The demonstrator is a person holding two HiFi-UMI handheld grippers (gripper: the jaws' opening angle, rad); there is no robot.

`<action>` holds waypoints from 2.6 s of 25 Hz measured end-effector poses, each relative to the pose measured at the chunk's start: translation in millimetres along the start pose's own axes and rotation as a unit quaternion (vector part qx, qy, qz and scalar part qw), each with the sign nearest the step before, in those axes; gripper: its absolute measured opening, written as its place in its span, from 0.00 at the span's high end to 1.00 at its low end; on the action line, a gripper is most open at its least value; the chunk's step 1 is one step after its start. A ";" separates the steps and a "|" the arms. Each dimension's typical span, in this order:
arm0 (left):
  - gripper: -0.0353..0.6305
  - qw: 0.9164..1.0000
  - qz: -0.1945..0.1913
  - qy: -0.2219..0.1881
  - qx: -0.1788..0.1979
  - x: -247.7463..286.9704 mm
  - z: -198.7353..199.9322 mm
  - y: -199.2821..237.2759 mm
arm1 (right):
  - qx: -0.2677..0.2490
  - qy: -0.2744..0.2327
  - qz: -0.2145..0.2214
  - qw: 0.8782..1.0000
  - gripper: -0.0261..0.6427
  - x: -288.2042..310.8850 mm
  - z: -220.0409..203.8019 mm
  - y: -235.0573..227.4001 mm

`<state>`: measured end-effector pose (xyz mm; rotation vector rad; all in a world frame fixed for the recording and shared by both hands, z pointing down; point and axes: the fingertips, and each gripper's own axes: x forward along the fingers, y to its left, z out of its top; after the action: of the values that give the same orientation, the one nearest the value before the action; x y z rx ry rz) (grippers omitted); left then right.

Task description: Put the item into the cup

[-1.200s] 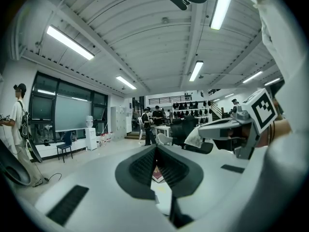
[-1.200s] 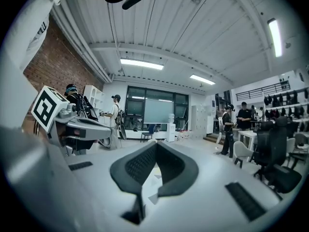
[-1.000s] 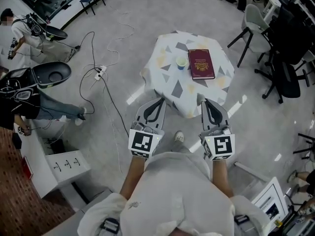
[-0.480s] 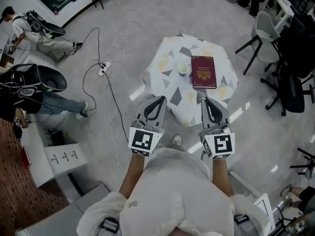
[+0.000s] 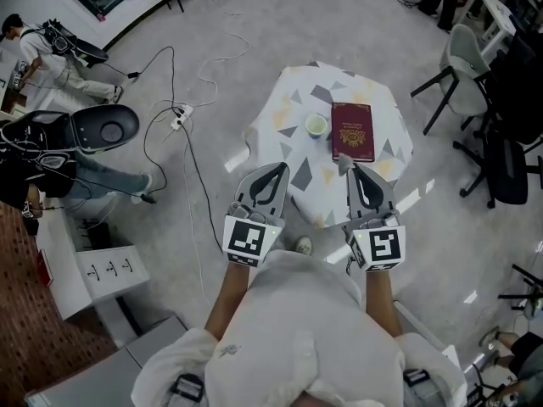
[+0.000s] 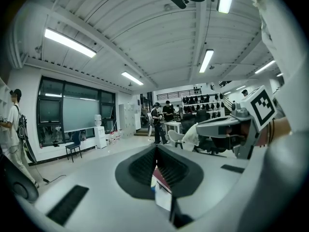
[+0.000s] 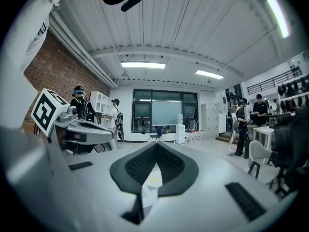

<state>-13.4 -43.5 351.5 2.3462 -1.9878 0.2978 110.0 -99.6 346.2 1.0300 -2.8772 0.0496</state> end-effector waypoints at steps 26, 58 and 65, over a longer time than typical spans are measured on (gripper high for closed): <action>0.93 0.988 -0.142 0.052 -0.017 140.6 -60.5 105.4 | 0.026 0.068 -0.139 0.988 0.95 124.5 -40.8 -41.8; 0.93 0.944 -0.306 0.124 -0.029 227.7 -148.8 97.7 | 0.080 0.205 -0.217 0.951 0.95 175.1 -158.2 -50.6; 0.93 0.949 -0.281 0.144 -0.022 236.1 -163.7 92.3 | 0.093 0.212 -0.181 0.956 0.95 180.7 -180.2 -55.2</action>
<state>-86.1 -262.0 546.6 2.5314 -1.1278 0.5130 18.5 -245.8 542.3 1.3687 -2.2977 0.4622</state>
